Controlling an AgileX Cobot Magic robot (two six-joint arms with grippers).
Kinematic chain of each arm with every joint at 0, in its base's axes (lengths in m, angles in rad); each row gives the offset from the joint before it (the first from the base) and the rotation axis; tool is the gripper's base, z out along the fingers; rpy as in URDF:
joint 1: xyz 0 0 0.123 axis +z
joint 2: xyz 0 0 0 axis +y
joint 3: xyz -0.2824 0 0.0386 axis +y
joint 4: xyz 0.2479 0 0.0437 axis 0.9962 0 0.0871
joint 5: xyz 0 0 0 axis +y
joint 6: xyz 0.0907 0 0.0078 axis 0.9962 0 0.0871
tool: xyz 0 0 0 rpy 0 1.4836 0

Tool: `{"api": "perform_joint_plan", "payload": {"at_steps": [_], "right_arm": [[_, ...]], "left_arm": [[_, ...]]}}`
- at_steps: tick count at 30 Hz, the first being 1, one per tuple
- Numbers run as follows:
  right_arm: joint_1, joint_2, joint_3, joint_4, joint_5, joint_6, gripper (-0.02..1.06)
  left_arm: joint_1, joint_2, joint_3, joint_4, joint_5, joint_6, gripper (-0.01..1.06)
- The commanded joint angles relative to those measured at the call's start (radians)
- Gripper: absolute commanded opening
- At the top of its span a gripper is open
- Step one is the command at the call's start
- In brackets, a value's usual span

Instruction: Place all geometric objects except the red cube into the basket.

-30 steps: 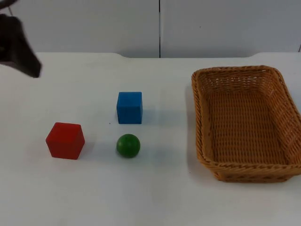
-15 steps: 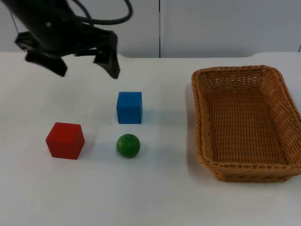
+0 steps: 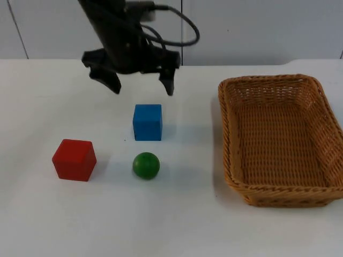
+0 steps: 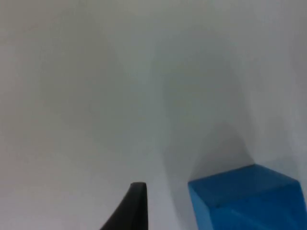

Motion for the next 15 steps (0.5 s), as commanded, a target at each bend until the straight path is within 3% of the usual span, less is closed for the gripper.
{"api": "perform_joint_plan", "payload": {"at_steps": [1, 13, 15], "right_arm": [[-0.006, 0.001, -0.006, 0.0, -0.014, 0.0, 1.05], [-0.006, 0.001, -0.006, 0.0, -0.016, 0.0, 1.05], [-0.006, 0.001, -0.006, 0.0, -0.016, 0.0, 1.05]], "left_arm": [[-0.017, 0.061, -0.04, 0.026, 0.022, -0.049, 1.05], [-0.025, 0.115, -0.042, 0.007, 0.015, -0.084, 1.04], [-0.028, 0.115, -0.042, -0.004, 0.027, -0.084, 0.95]]}}
